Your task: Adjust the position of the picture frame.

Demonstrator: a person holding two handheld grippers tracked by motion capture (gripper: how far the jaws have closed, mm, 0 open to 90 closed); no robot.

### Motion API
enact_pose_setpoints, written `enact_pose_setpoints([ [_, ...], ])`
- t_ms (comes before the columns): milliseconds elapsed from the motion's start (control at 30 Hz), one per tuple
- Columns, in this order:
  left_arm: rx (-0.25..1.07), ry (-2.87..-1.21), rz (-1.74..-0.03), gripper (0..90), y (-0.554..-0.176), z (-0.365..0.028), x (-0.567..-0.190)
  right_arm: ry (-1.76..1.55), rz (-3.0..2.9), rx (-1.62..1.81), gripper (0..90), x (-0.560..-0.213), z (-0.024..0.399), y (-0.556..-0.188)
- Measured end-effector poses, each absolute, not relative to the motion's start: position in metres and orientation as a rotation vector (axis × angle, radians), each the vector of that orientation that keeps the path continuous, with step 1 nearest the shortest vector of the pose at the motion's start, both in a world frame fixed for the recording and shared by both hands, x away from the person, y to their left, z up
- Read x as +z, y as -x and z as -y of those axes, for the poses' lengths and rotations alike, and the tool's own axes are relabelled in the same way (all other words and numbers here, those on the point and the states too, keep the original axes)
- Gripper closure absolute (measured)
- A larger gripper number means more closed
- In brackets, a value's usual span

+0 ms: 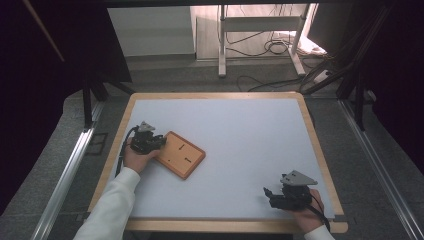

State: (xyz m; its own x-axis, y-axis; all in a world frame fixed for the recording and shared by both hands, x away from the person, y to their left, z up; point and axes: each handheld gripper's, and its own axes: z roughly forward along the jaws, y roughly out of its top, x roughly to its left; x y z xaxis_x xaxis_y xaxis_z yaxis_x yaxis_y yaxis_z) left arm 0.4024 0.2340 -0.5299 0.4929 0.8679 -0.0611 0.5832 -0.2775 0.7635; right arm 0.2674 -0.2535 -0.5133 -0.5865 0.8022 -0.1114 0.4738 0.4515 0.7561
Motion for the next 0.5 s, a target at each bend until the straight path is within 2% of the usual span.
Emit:
enact_pose_setpoints([
  [67, 0.485, -1.983, -1.188, 83.0, -0.4023, -0.2319, -0.5301, -1.074, -2.25, 0.955, 19.0, -0.5139, 0.2537, -0.2678],
  [500, 0.447, -1.965, -1.198, 83.8, -0.4006, -0.2347, -0.5268, -1.073, -2.238, 0.959, 19.0, -0.5131, 0.2551, -0.2679],
])
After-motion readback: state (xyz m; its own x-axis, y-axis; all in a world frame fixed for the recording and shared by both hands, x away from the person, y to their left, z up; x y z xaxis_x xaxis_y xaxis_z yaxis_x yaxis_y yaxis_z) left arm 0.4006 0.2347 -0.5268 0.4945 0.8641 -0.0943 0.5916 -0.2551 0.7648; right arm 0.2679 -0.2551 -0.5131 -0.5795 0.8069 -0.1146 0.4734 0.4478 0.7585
